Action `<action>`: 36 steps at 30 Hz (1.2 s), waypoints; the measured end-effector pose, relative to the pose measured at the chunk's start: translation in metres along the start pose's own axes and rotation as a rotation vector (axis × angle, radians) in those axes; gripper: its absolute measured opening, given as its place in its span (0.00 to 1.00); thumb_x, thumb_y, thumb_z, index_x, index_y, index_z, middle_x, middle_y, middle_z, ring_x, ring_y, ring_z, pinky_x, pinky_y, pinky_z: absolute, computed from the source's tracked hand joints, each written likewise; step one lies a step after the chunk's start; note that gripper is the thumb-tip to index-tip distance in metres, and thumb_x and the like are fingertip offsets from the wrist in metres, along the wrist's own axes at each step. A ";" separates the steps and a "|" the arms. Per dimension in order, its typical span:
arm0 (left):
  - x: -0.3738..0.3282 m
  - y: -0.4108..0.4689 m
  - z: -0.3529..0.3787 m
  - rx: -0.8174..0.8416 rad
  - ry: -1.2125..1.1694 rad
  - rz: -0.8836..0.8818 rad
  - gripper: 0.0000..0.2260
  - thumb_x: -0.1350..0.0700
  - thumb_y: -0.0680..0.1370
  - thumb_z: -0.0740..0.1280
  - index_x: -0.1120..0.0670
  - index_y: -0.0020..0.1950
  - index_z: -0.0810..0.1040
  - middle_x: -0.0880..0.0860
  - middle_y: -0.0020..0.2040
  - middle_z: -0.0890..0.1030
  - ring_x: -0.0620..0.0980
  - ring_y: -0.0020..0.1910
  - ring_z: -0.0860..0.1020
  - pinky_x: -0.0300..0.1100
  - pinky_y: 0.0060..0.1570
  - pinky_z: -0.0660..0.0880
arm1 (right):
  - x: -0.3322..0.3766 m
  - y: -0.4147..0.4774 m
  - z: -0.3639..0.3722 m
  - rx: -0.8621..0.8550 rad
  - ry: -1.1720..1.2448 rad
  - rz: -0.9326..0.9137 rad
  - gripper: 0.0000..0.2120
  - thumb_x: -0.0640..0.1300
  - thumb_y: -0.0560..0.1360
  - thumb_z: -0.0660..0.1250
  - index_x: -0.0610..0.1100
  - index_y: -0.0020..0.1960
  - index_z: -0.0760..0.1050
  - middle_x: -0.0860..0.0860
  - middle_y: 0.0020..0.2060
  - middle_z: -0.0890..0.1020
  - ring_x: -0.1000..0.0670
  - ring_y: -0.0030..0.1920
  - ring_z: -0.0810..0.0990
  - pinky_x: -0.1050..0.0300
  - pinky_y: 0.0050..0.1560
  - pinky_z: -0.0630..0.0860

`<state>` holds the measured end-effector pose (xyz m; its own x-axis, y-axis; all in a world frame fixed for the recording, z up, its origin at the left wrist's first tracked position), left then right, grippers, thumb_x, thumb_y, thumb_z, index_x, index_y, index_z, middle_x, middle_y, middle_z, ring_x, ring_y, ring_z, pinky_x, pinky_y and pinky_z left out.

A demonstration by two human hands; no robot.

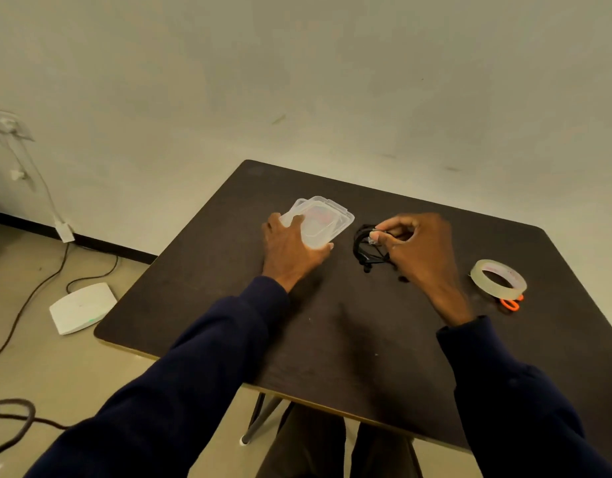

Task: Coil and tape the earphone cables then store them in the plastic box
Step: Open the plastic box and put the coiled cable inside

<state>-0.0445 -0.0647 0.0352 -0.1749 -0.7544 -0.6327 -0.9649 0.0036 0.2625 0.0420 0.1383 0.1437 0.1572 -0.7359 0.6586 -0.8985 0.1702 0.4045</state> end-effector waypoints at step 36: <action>-0.024 -0.038 -0.024 0.516 -0.385 0.209 0.52 0.46 0.62 0.82 0.48 0.81 0.61 0.47 0.76 0.69 0.48 0.73 0.69 0.57 0.74 0.69 | -0.039 -0.065 -0.117 -0.001 0.089 0.039 0.03 0.44 0.74 0.78 0.51 0.46 0.87 0.58 0.36 0.87 0.59 0.37 0.85 0.68 0.38 0.78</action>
<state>0.0008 -0.0629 0.0583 -0.3329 -0.4166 -0.8460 -0.8565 0.5088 0.0866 0.1420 0.2324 0.1659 0.1582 -0.6674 0.7277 -0.9041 0.1984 0.3785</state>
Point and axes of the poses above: each hand's wrist, its own y-axis towards the middle knuckle, its own z-axis out of the palm, x = y × z, the point moved 3 cm from there along y, towards the middle knuckle
